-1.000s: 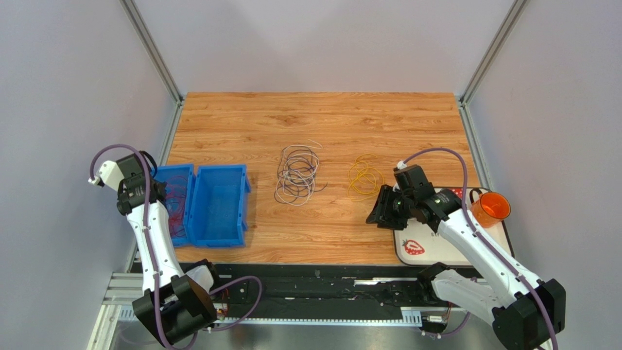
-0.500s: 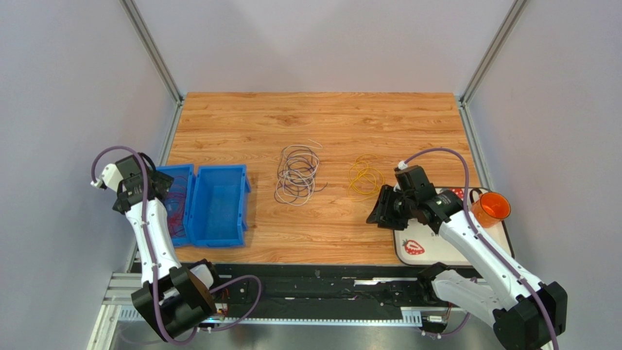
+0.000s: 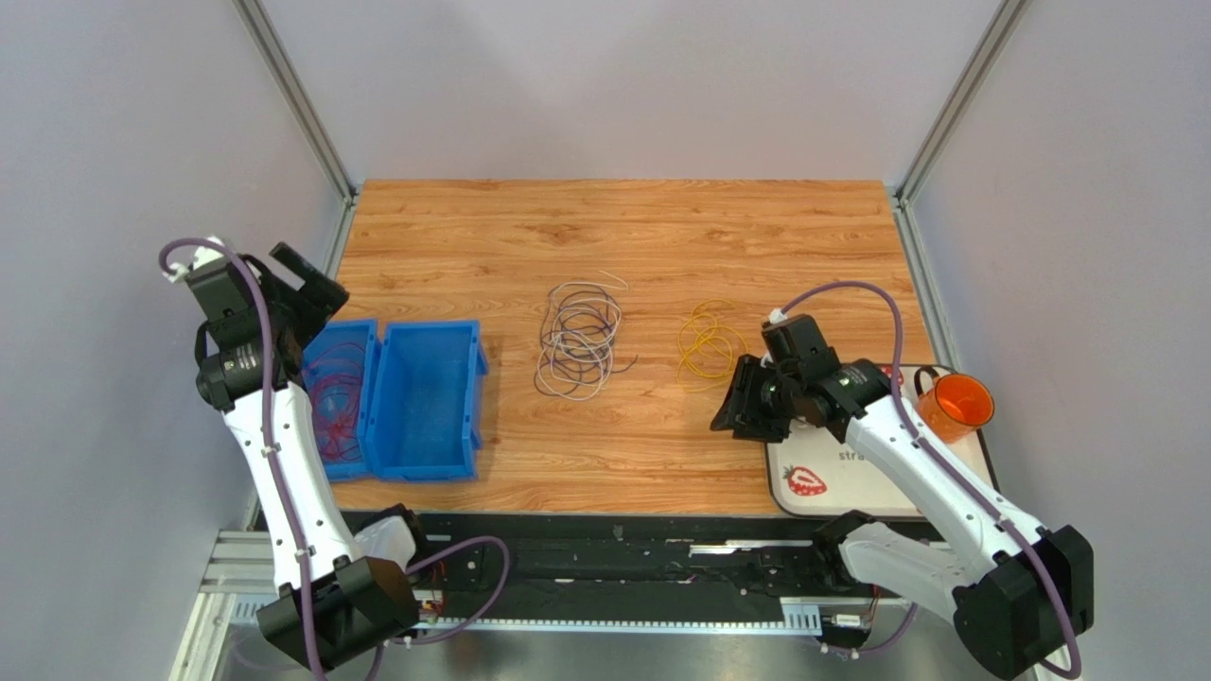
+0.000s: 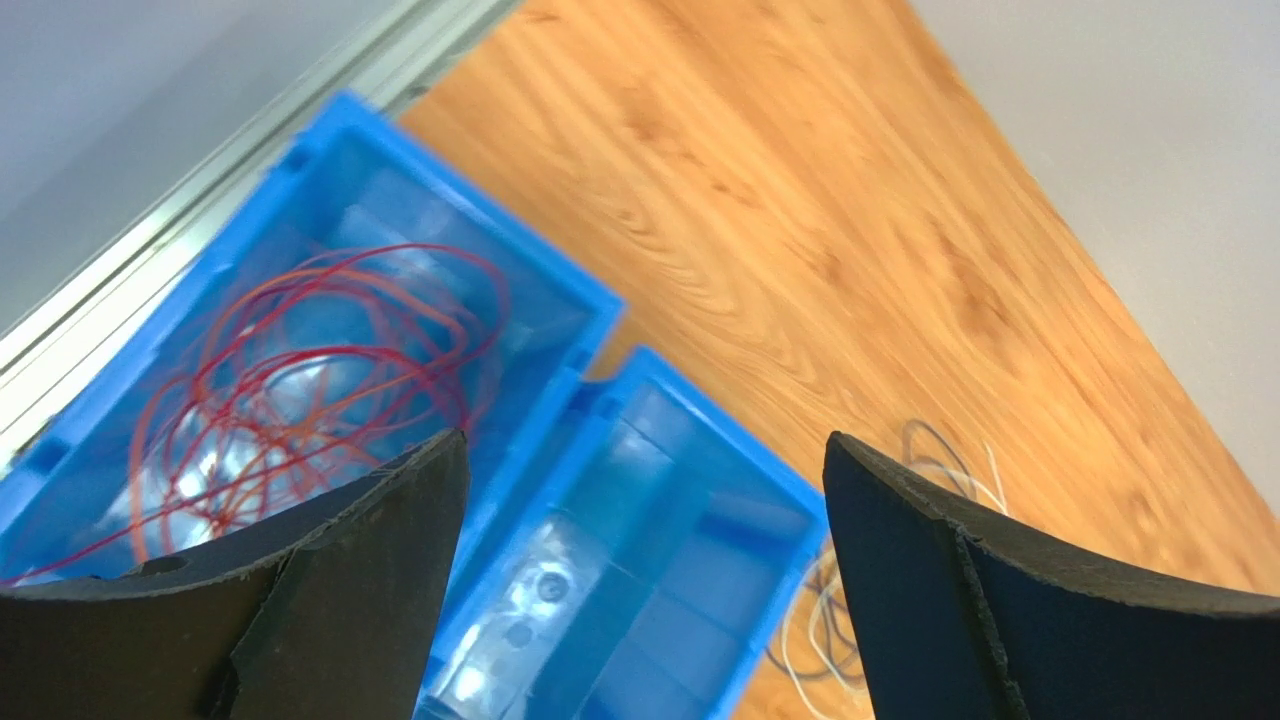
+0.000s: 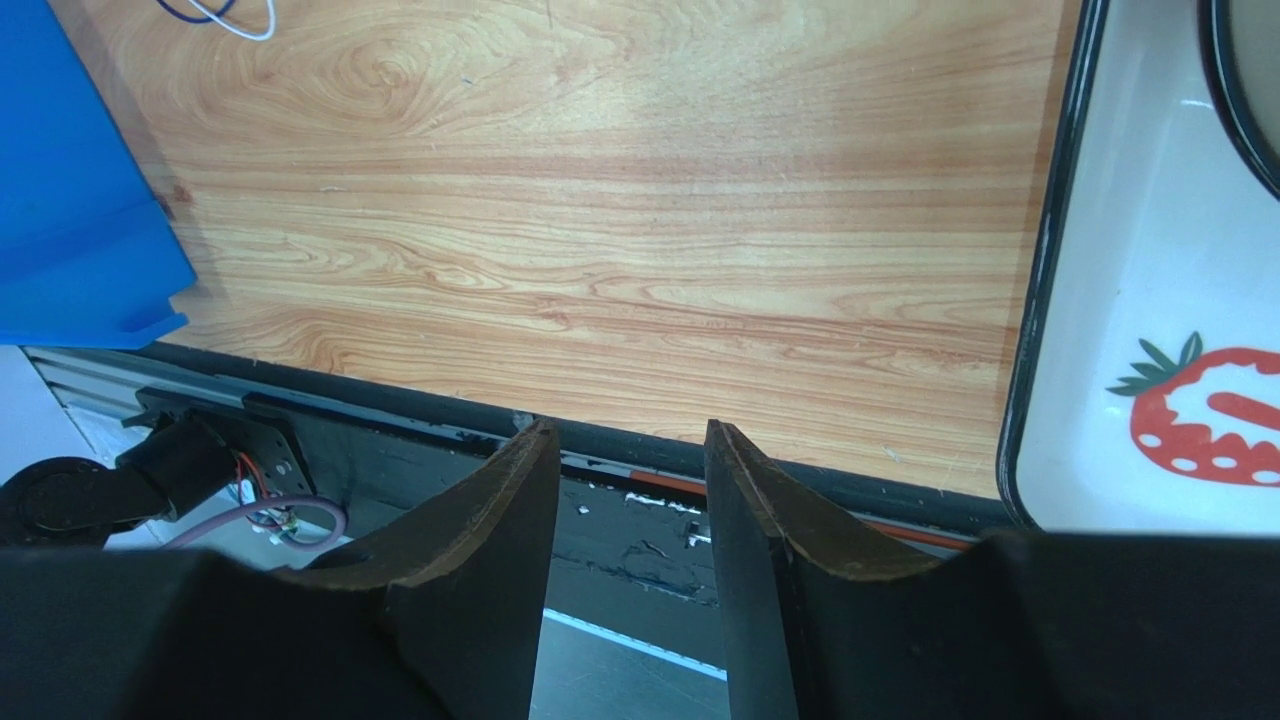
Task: Untangle the cables
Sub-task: Place the cable in the bin.
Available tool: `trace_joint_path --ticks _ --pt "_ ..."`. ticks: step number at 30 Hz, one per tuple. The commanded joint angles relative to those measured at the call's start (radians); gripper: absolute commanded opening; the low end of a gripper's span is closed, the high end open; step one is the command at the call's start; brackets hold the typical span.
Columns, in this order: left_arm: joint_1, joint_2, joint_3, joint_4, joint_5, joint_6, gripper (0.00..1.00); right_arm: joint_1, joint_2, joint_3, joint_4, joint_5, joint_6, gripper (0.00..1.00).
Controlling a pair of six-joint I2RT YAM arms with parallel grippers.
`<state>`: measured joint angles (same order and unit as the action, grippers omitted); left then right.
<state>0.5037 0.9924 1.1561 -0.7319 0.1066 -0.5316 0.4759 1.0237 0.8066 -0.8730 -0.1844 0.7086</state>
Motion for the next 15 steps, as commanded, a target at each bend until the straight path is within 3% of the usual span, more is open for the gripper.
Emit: trace_joint_path --ticks 1,6,15 --pt "-0.076 -0.015 0.094 -0.037 0.149 0.079 0.95 0.006 0.015 0.068 0.043 0.006 -0.015 0.44" --pt "-0.157 -0.04 0.106 -0.038 0.159 0.065 0.92 0.006 0.027 0.088 0.04 0.013 -0.023 0.44" --pt "-0.542 0.058 0.136 -0.014 0.07 0.093 0.85 0.004 0.03 0.069 0.077 0.011 -0.014 0.44"
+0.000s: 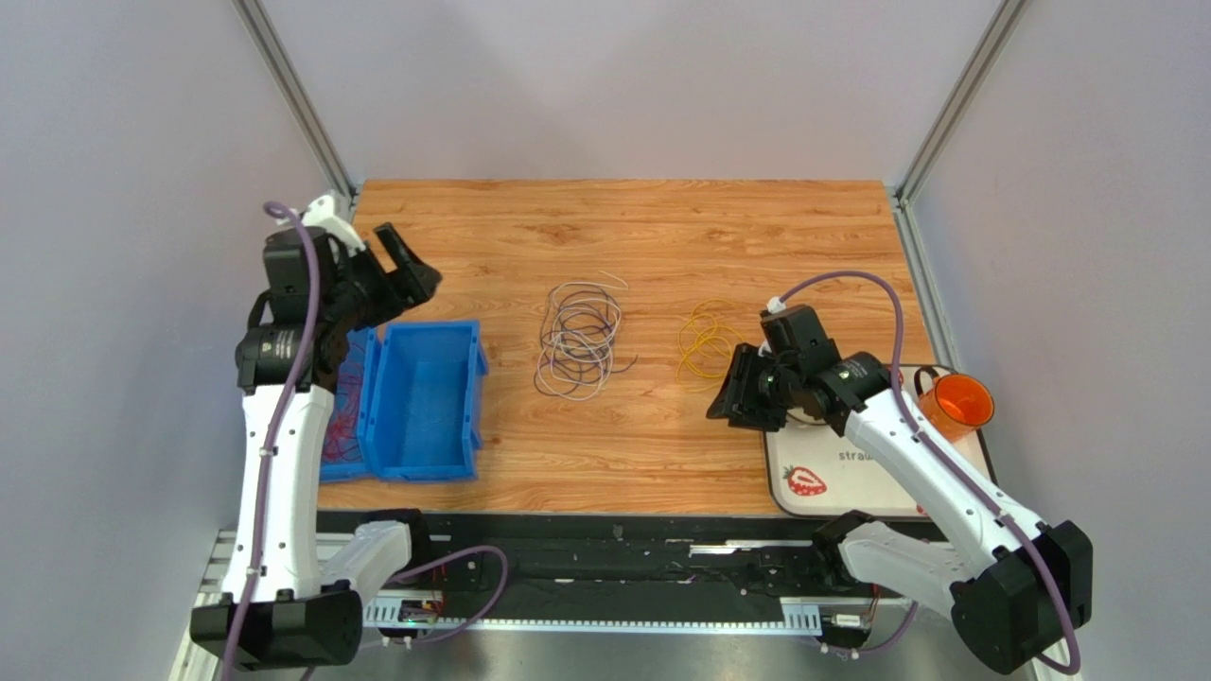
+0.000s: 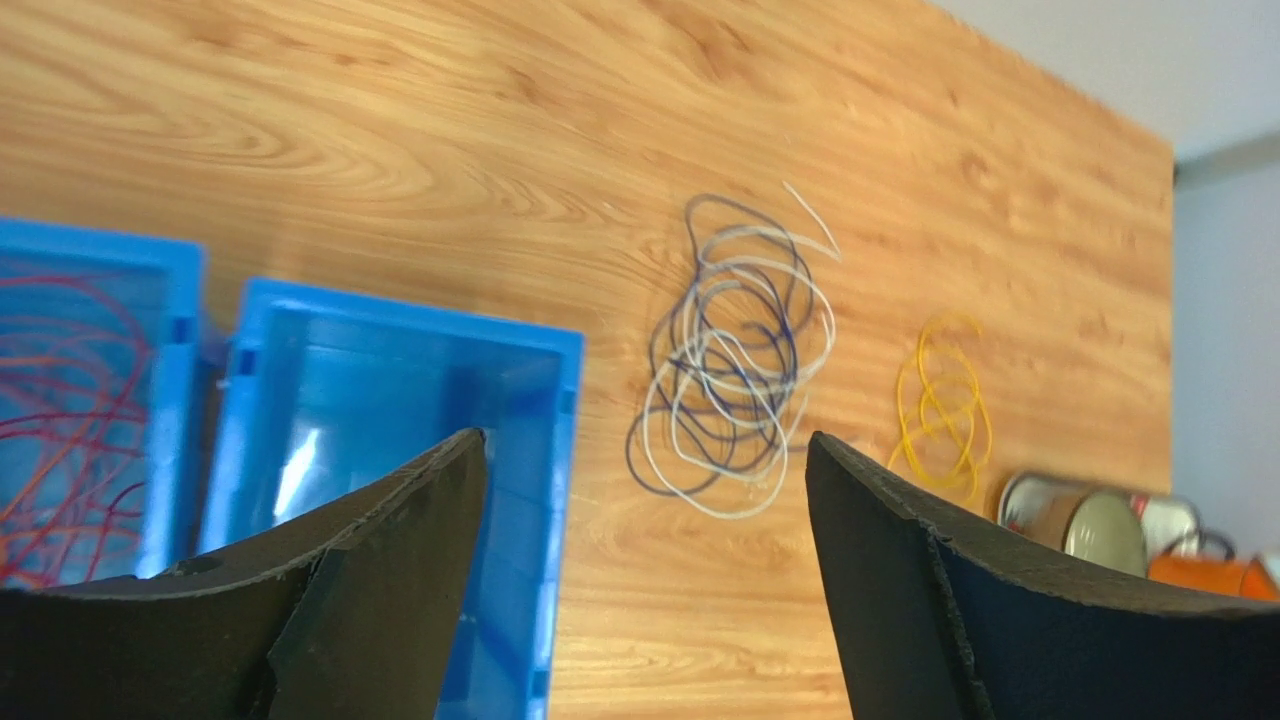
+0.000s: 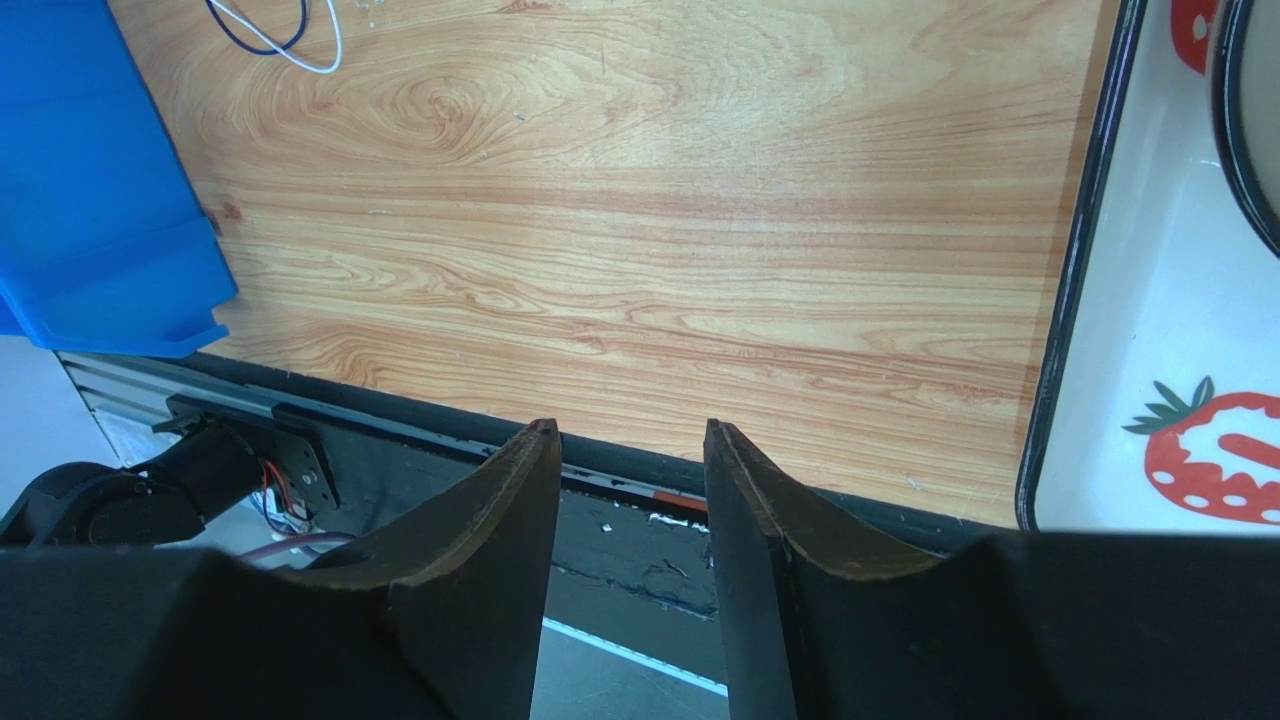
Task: Untangle the cables
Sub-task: Place the cable in the bin, then pick up the cable at the center of the board.
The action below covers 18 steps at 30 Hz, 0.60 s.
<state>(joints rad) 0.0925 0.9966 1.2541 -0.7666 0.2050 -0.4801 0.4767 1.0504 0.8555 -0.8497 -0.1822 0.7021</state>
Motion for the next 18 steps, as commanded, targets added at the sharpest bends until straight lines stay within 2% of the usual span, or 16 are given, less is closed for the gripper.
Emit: trace_joint_path --ticks 1,9,18 --pt "-0.157 0.066 0.036 0.036 -0.036 0.049 0.83 0.005 0.003 0.016 0.061 0.009 -0.006 0.44" --pt "-0.379 0.192 -0.008 0.148 -0.095 0.101 0.83 0.005 0.013 -0.019 0.095 0.018 -0.013 0.44" --pt "-0.545 0.387 0.044 0.194 -0.162 0.136 0.82 0.003 0.045 -0.013 0.11 0.072 -0.038 0.44"
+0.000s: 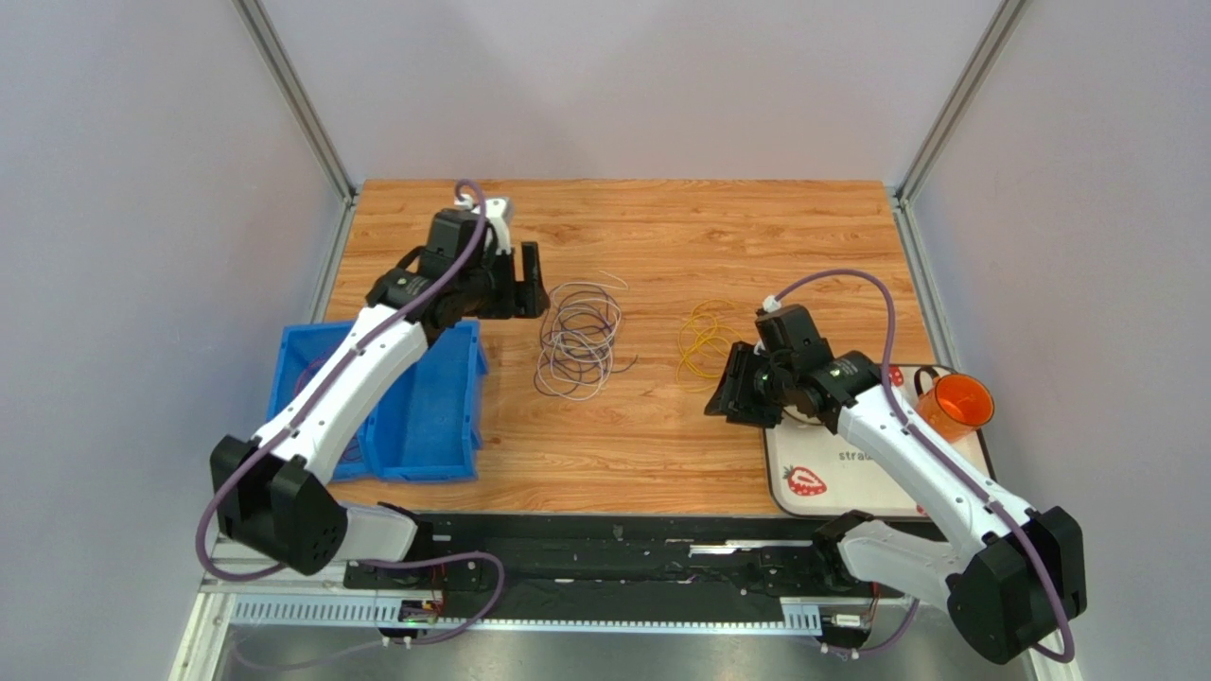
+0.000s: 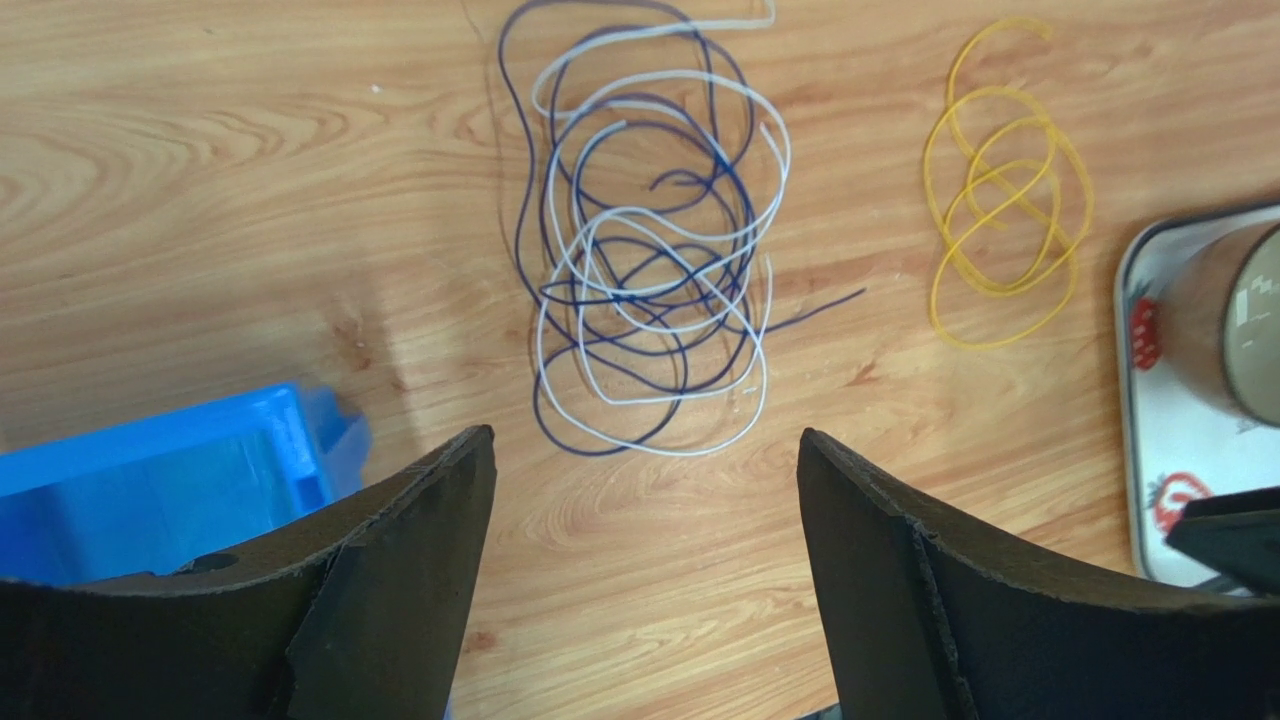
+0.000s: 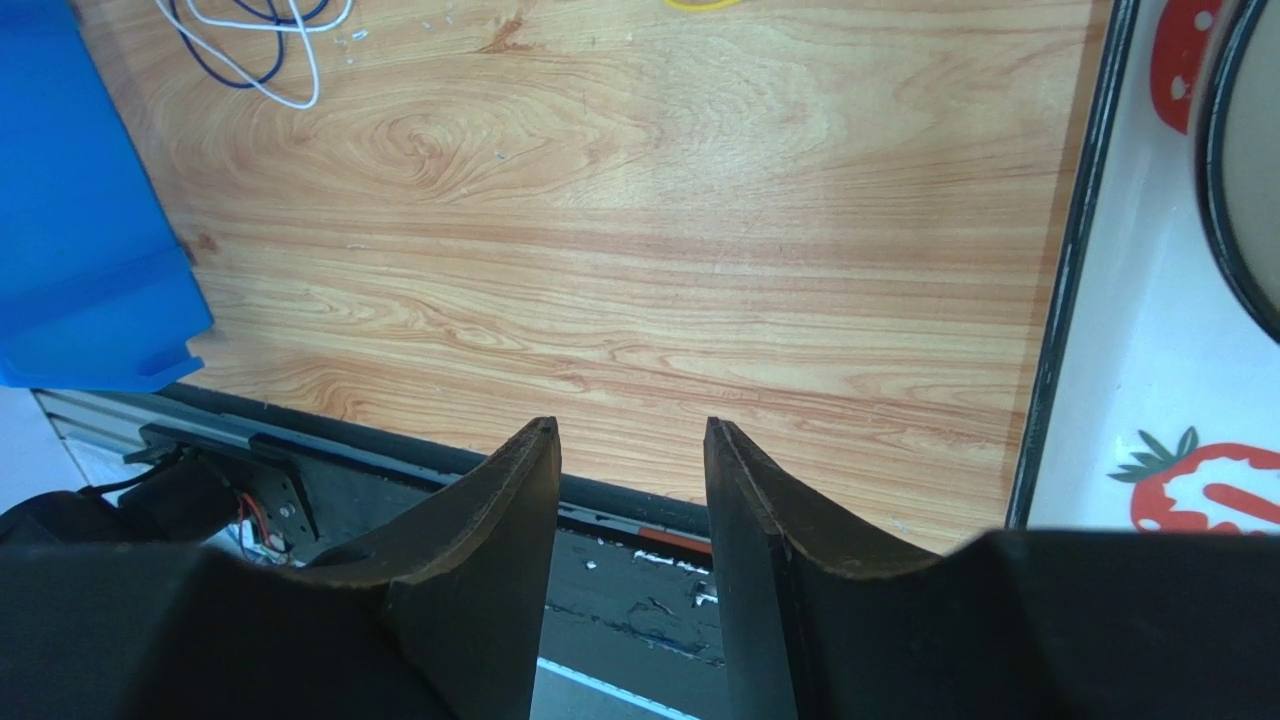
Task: Untangle the cables
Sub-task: Pick up the cable at the center of the board.
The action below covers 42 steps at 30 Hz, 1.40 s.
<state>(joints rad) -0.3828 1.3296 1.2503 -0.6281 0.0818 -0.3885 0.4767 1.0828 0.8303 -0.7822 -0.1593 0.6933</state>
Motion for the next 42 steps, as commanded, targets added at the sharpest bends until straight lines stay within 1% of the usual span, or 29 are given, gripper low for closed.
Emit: trace_joint_path --ticks 1,6,8,13,15,16,20,22,27,28,31,35,42 --pt "-0.085 0.068 0.057 0.067 -0.042 0.051 0.82 0.003 0.022 0.016 0.041 0.055 -0.034 0.44" --pt "-0.197 0.187 0.135 0.068 -0.08 0.097 0.76 -0.003 0.04 0.029 0.043 0.099 -0.035 0.44" --pt "-0.225 0.226 0.144 0.093 -0.123 0.096 0.76 -0.01 0.046 0.033 0.043 0.116 -0.038 0.43" --pt "-0.295 0.295 0.147 0.198 -0.09 0.074 0.74 -0.029 0.045 0.026 0.034 0.155 -0.046 0.42" --pt "-0.33 0.322 0.164 0.221 -0.094 0.076 0.71 -0.041 0.037 0.024 0.023 0.159 -0.052 0.42" --pt "-0.343 0.347 0.172 0.228 -0.1 0.083 0.7 -0.052 0.031 0.024 0.018 0.193 -0.054 0.42" --pt "-0.41 0.411 0.208 0.274 -0.119 0.105 0.69 -0.076 -0.007 0.027 -0.009 0.227 -0.06 0.42" --pt "-0.424 0.463 0.225 0.295 -0.109 0.112 0.7 -0.09 -0.038 0.027 -0.018 0.244 -0.057 0.42" --pt "-0.455 0.591 0.342 0.295 -0.089 0.126 0.69 -0.112 -0.107 0.013 -0.031 0.273 -0.06 0.43" --pt "-0.459 0.632 0.36 0.292 -0.07 0.134 0.69 -0.115 -0.115 0.012 -0.029 0.276 -0.061 0.44" --pt "-0.473 0.712 0.44 0.269 -0.073 0.149 0.68 -0.121 -0.13 0.006 -0.038 0.273 -0.072 0.44" --pt "-0.479 0.79 0.533 0.252 -0.065 0.151 0.67 -0.128 -0.136 0.0 -0.048 0.268 -0.086 0.44" --pt "-0.487 0.895 0.623 0.243 -0.036 0.149 0.63 -0.138 -0.139 -0.013 -0.048 0.25 -0.1 0.44"
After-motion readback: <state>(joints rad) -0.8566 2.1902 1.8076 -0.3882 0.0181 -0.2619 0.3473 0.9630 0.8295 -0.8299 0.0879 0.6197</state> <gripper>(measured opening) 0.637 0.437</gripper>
